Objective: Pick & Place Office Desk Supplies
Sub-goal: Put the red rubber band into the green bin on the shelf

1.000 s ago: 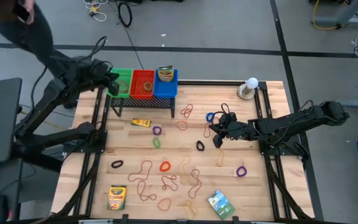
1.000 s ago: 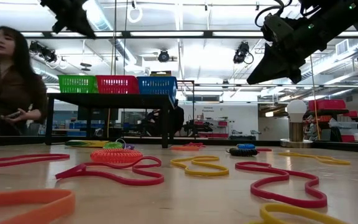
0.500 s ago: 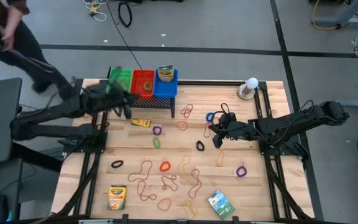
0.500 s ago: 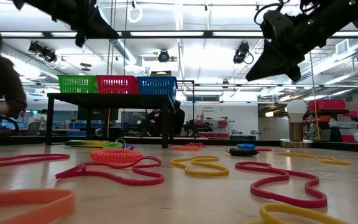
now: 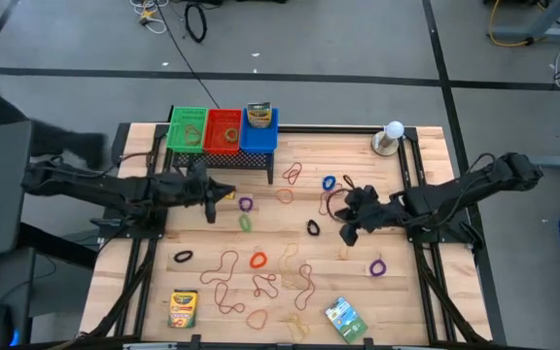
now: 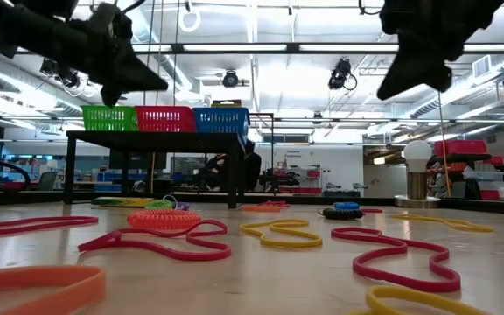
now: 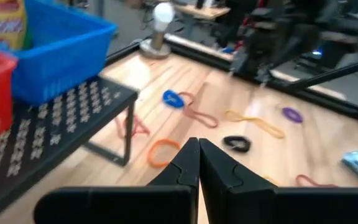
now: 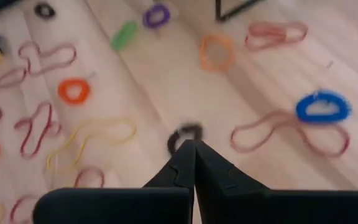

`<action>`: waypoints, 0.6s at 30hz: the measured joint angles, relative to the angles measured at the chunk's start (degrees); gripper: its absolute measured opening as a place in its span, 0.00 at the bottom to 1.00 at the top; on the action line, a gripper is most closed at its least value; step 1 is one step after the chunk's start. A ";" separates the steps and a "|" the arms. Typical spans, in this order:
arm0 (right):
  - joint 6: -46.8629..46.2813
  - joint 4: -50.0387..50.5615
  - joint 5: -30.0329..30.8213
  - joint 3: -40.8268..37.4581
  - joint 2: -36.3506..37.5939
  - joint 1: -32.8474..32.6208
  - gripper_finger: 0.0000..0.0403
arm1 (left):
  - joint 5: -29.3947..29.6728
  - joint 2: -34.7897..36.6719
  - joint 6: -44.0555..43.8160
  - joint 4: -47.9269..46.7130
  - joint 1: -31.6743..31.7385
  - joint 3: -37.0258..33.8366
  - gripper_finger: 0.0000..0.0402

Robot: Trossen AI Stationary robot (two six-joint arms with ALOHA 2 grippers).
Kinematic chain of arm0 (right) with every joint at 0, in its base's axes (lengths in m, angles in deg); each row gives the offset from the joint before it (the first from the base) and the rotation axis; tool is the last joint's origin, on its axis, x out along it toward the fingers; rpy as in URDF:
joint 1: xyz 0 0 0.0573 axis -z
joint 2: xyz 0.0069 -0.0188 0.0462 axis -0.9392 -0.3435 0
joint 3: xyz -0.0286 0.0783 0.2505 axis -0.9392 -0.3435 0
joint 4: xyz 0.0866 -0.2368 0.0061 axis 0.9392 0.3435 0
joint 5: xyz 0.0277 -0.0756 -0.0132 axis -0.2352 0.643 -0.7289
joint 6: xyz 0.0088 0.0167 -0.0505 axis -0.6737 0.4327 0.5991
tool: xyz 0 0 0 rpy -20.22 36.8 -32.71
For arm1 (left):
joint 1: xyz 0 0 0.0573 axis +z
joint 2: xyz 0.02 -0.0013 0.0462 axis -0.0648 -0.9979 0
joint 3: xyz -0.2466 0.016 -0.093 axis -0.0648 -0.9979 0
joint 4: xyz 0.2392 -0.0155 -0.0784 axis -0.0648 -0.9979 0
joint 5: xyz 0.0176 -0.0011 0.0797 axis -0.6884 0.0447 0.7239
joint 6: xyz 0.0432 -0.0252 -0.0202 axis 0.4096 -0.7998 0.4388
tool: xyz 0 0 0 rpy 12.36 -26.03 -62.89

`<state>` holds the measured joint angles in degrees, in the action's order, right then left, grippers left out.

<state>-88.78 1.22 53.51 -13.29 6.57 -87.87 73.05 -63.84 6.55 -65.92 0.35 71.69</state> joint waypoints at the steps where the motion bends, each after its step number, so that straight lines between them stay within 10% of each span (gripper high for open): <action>1: -1.20 2.06 -0.23 1.00 -0.91 -1.02 0.01 | 1.09 -0.33 -0.30 0.09 -0.34 -0.26 0.02; 18: -16.95 13.87 -12.31 22.66 -30.20 -13.03 0.14 | 1.85 -2.21 2.37 2.45 -0.80 -0.63 0.02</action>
<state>-105.73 15.09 41.20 9.37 -23.63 -100.90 74.90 -66.05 8.92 -63.47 -0.45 71.06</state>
